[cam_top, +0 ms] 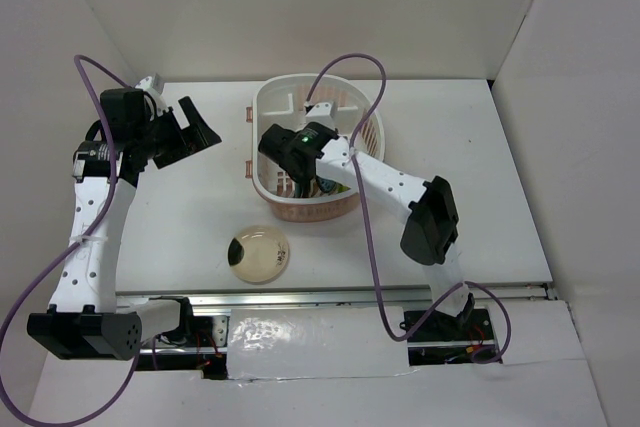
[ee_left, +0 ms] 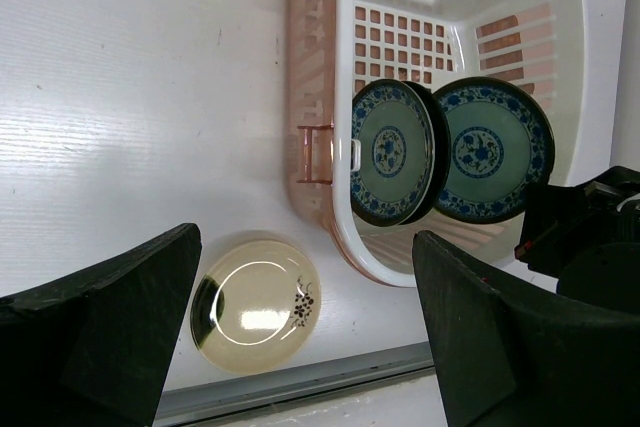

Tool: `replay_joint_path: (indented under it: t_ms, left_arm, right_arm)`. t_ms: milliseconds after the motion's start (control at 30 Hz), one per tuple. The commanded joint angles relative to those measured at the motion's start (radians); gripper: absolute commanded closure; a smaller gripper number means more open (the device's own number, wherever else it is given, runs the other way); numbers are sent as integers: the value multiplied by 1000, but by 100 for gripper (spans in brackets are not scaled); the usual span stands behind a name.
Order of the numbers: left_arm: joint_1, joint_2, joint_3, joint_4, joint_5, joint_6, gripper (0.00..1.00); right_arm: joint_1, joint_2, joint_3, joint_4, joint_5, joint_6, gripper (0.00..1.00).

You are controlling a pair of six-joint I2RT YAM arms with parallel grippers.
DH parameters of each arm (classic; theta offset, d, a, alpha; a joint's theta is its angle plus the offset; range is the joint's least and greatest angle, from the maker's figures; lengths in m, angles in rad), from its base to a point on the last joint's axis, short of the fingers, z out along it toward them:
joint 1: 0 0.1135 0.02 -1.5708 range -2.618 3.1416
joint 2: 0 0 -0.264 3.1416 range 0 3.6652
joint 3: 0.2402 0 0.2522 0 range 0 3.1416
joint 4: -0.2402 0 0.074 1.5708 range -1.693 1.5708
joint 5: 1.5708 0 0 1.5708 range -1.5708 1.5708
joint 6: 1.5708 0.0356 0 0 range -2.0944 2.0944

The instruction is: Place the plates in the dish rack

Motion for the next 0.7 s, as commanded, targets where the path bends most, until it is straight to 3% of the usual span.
replay_joint_path:
  t_ms: [0, 667]
  left_arm:
    - [2, 5, 2, 13, 1, 17, 1]
    - [2, 15, -6, 21, -10, 17, 1]
  right_arm:
    - [12, 20, -1, -103, 21, 0, 100]
    - [43, 93, 59, -103, -11, -25, 100]
